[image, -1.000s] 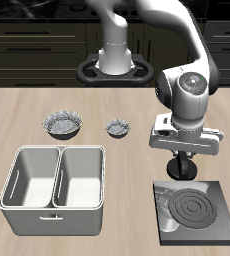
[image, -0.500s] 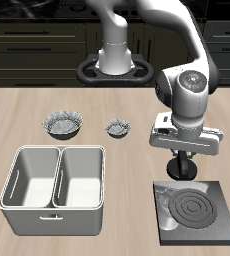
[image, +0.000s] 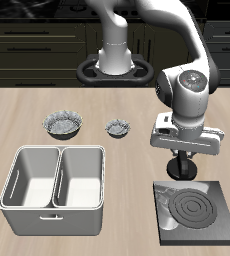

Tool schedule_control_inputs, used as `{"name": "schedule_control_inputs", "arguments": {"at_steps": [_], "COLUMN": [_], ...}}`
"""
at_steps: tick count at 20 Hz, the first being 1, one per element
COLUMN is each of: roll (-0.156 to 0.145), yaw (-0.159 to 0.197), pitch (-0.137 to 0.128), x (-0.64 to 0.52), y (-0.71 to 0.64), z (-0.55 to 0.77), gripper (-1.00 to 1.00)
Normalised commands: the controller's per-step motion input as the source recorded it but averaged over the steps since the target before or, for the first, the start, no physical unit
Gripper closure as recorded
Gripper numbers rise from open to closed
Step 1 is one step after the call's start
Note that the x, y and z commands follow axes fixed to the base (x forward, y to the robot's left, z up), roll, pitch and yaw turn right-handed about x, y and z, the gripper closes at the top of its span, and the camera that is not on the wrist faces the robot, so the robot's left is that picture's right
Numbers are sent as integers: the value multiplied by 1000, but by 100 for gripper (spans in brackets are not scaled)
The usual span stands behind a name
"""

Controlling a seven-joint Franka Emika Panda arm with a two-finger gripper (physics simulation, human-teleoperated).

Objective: Turn off the flat stove and place the largest bowl on it

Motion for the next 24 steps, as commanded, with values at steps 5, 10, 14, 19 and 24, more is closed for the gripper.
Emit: {"name": "schedule_control_inputs", "arguments": {"at_steps": [5,10,14,19,24], "roll": [10,7,-6,9,0], "yaw": [59,24,22,25,62], "pitch": [-14,-16,-16,-16,-12], "x": [-59,-54,-48,-43,-87], "y": [115,25,-25,62,5], "z": [75,79,41,28,66], "gripper": [-100,-100,-100,-100,-100]}}
